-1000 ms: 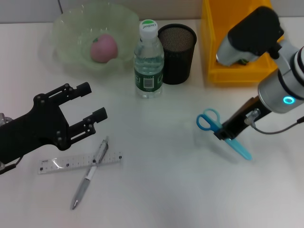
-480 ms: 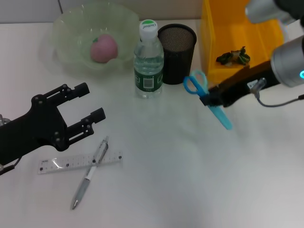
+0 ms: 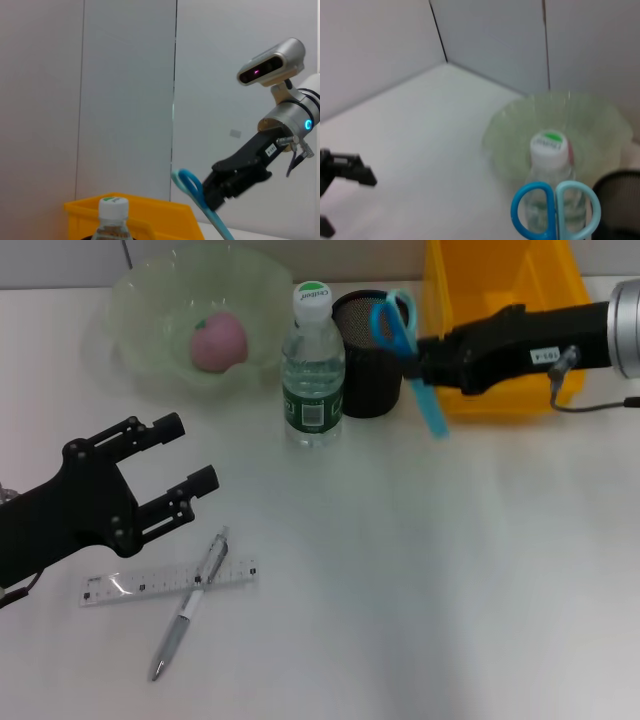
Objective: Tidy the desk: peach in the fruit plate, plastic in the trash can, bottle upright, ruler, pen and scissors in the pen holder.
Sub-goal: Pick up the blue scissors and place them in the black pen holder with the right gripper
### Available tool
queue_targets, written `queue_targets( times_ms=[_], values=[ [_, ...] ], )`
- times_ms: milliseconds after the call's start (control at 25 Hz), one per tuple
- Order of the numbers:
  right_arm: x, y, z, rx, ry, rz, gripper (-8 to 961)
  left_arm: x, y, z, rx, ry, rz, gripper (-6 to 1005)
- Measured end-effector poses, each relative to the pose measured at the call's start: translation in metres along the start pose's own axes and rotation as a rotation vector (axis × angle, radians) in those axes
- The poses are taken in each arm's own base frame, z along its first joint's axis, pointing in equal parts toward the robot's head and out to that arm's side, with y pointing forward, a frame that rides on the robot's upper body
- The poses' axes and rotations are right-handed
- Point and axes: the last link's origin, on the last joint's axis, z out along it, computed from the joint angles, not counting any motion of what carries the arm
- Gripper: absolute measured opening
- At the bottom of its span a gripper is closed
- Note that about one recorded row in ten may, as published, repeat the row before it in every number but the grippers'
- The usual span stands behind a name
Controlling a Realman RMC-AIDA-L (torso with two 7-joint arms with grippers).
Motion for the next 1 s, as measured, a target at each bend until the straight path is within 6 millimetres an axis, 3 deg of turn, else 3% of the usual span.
queue_targets(
  times_ms=[720,1000],
  values=[
    [0.003,-0.022,0.02,0.072,-0.362,-0.109,232,0.001,-0.004,0.001,0.019,0.006,0.002,667],
    [0.005,-0.033,0.025,0.142,-0.399,-0.135,231,0.001,-0.007,0.002,0.038,0.024,-0.016,667]
  ],
)
